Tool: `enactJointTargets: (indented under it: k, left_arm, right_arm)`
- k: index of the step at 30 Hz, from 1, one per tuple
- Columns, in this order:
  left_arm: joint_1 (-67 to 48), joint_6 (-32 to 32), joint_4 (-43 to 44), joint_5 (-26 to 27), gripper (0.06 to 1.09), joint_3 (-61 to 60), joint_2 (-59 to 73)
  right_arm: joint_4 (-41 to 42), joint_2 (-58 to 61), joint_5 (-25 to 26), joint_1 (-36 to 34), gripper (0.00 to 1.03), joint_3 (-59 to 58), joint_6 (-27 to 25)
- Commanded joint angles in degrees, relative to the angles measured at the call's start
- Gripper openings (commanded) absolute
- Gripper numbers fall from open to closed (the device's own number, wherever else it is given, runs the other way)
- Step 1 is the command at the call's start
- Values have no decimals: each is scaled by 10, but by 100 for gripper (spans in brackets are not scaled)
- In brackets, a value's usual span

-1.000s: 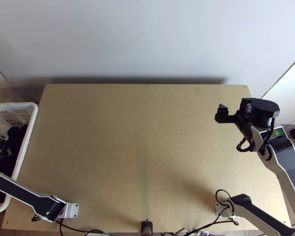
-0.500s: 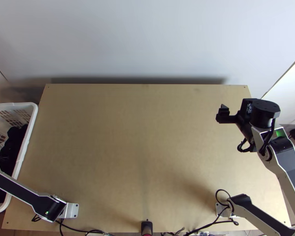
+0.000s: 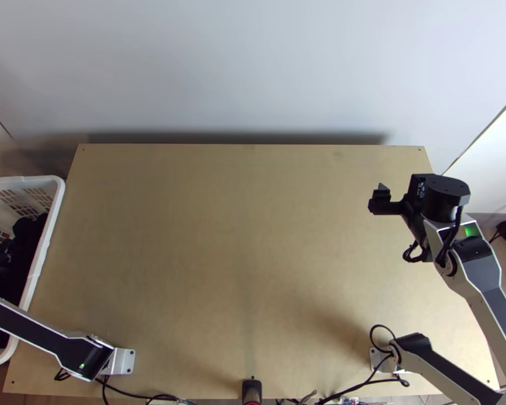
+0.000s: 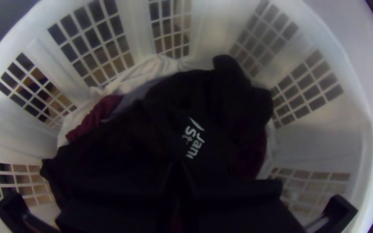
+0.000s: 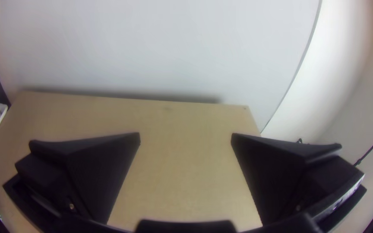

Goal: Fold the t-shirt

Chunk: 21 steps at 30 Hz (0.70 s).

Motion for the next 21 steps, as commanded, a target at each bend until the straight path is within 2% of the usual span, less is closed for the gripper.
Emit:
enactJointTargets:
  k: [1, 6, 14, 21]
  left_arm:
    - [-23, 8, -58, 44, 16, -44, -116]
    - [-77, 33, -123, 56, 16, -53, -220]
    - [-166, 17, -175, 55, 16, -44, -298]
    - [-314, 15, -248, 55, 16, -59, -424]
  right_arm:
    - [21, 1, 6, -2, 98, -18, 0]
    - [25, 0, 7, -3, 98, -25, 1]
    - [37, -23, 7, -9, 98, -54, 3]
    - [56, -39, 8, -16, 98, -79, 2]
